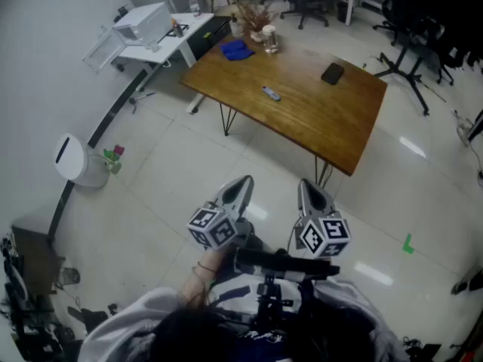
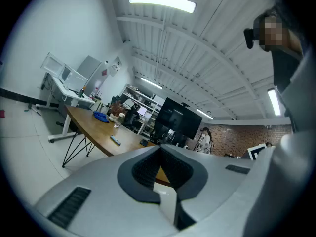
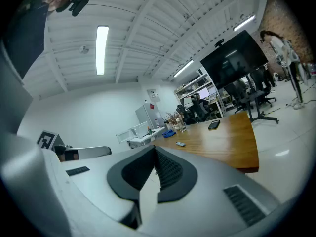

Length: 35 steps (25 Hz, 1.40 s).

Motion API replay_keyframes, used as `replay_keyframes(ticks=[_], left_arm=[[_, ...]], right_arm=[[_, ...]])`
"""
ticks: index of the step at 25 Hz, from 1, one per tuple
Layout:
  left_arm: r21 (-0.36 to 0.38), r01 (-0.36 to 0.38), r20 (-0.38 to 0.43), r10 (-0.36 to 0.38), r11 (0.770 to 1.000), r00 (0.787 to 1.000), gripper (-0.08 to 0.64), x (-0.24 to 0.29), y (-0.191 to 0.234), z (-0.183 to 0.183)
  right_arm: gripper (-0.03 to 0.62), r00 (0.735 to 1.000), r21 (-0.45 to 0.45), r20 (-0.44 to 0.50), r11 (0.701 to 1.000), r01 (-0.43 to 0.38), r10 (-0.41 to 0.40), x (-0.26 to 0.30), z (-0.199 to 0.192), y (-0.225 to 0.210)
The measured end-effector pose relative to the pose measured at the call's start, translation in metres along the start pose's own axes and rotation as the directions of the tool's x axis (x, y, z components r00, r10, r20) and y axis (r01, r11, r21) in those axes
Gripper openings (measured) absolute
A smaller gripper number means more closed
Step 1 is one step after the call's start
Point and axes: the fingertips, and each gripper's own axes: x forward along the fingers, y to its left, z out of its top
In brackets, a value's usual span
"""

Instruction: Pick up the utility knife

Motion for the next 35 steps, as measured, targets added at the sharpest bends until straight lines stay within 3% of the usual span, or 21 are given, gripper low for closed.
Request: replay_keyframes(ticks=[8, 14, 21, 30, 35], left_arm=[[-0.014, 0.032, 0.009, -0.032, 0.999, 0.999, 0.008, 0.056, 0.051, 0.019], [0.046, 0.120, 0.015, -0.121, 0.992, 0.993, 0.008, 0.106, 0.102, 0.076], [0.017, 0.214, -0.017, -0.214, 0.977, 0.977, 0.008, 0.153, 0.165, 0.117], [-0.082, 0.220, -0.057, -0.225, 0.972, 0.973, 0.008, 0.184, 0.213, 0.115], [-0.119, 0.159, -0.062, -0.167, 0.980, 0.984, 0.008, 0.211, 0.239, 0.120]], right_arm=[[0.012, 0.998, 0.008, -0.040, 0.999, -0.046, 0.047, 0.078, 0.003, -0.016], [0.012, 0.996, 0.070, -0.050, 0.995, -0.071, 0.074, 0.161, 0.014, -0.001], [0.012, 0.999, 0.022, -0.047, 1.000, -0.008, 0.010, 0.249, 0.030, 0.010], [0.012, 0.991, 0.021, -0.118, 0.997, 0.068, -0.065, 0.295, 0.028, -0.014], [0.012, 0.983, 0.040, -0.168, 0.996, 0.081, -0.073, 0.326, 0.029, -0.042]])
